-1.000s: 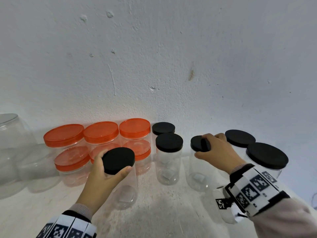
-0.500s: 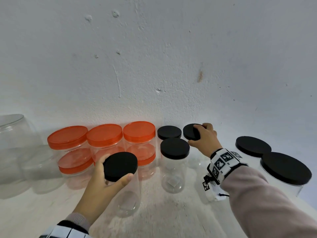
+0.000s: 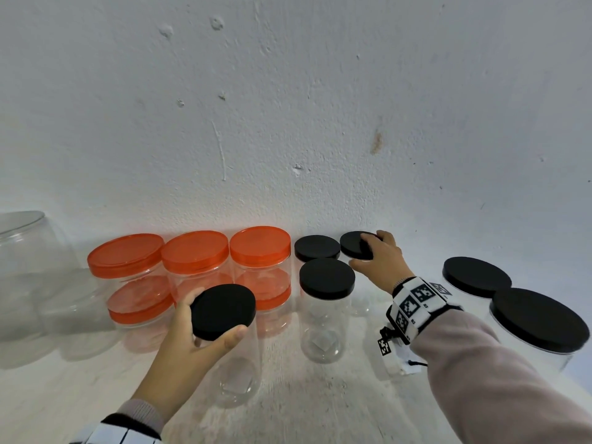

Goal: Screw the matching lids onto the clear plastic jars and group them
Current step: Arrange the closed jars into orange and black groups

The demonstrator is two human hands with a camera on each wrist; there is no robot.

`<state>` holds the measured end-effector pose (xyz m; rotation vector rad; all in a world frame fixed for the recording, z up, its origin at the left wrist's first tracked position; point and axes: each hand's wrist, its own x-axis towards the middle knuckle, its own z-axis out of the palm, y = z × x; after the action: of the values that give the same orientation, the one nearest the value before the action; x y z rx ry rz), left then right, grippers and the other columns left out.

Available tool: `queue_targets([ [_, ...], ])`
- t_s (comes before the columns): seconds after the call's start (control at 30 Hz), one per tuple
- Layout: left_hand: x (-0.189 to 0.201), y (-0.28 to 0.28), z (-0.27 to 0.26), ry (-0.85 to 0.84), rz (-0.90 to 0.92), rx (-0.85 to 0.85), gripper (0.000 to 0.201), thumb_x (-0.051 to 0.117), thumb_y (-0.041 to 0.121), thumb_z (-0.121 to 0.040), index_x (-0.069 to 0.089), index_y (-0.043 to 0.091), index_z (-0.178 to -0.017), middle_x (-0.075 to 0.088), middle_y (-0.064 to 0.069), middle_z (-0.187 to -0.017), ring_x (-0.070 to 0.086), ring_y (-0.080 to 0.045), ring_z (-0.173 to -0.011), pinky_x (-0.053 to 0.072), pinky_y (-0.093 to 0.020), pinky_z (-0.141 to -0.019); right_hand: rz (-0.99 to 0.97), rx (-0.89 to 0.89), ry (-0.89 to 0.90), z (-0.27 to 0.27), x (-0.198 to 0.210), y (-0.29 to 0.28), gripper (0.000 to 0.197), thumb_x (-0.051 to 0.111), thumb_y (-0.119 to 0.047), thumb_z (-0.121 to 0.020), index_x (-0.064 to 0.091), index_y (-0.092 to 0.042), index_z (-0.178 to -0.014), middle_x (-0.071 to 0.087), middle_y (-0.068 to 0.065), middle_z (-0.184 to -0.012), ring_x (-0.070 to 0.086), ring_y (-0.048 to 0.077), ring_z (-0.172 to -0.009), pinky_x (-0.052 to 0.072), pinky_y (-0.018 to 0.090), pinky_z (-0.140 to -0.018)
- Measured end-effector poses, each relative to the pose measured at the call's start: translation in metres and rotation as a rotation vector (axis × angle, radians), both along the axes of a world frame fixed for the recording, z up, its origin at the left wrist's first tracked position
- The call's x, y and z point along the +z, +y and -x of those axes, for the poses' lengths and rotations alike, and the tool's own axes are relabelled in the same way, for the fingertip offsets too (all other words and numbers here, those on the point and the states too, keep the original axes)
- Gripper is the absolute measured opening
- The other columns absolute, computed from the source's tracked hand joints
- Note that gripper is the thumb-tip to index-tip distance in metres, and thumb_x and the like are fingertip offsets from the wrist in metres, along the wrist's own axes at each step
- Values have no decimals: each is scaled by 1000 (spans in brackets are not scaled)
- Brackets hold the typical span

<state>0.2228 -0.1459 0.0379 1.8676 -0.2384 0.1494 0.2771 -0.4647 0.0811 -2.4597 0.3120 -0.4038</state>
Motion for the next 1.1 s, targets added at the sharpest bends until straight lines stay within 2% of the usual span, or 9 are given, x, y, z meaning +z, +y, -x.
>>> queue_targets([
  [0.1,-1,1,-1,0,-4,-1,81,73,55,-60,30,46,-127,50,26,-118,48,10,-106,40,-13,-77,-26,-26,-117,13,5,6,64,58,-13,-86,34,-18,-145,22,9,-151,23,33,-135,30,44,-109],
  [0.23,-2,2,-2,0,-6,-2,80,74,55,-60,31,46,-127,51,24,-118,49,9,-106,41,-14,-77,-50,7,-408,41,-1,33,53,60,-19,-88,42,-15,-138,40,7,-134,34,26,-124,31,31,-102],
  [0.33,-3,2,-1,-9,-7,1,80,74,54,-60,30,46,-127,50,26,-117,49,10,-104,41,-15,-77,-103,156,-209,55,-12,55,66,64,-49,-83,39,-23,-138,34,-3,-129,30,17,-122,29,28,-101],
  [0.4,-2,1,-1,-9,0,0,79,74,52,-60,30,47,-125,50,27,-116,49,10,-104,41,-15,-77,-124,208,-108,58,-18,62,76,67,-54,-78,34,-27,-140,30,-7,-126,30,14,-121,31,26,-100],
  [0.53,-1,1,0,-7,4,-8,78,74,52,-61,31,45,-125,50,25,-118,49,8,-106,41,-19,-82,-152,203,-132,65,-22,60,72,72,-41,-80,35,-26,-140,32,-4,-122,39,18,-122,33,21,-101],
  [0.63,-1,2,0,-8,2,-9,78,74,51,-61,32,44,-127,51,24,-119,51,4,-108,41,-23,-85,-143,137,-156,70,-20,47,71,73,-38,-79,38,-26,-139,34,-1,-127,39,20,-122,35,27,-104],
  [0.77,-1,1,-1,-1,-4,-9,78,74,52,-62,31,45,-126,49,25,-120,50,1,-108,41,-26,-88,-139,8,-159,76,-18,22,71,73,-38,-79,38,-24,-139,34,0,-127,37,21,-122,33,24,-97],
  [0.97,-1,1,0,5,-4,4,77,74,51,-62,31,46,-126,50,24,-118,51,2,-106,41,-24,-84,-162,-55,-139,81,-20,6,67,71,-33,-80,39,-24,-138,34,-2,-123,38,22,-122,33,24,-95],
  [1.1,1,0,0,12,21,0,74,74,47,-63,33,43,-124,51,25,-115,50,9,-101,42,-18,-76,-128,-33,-102,90,-14,6,69,69,-32,-83,34,-23,-142,31,3,-137,35,23,-127,32,24,-99],
])
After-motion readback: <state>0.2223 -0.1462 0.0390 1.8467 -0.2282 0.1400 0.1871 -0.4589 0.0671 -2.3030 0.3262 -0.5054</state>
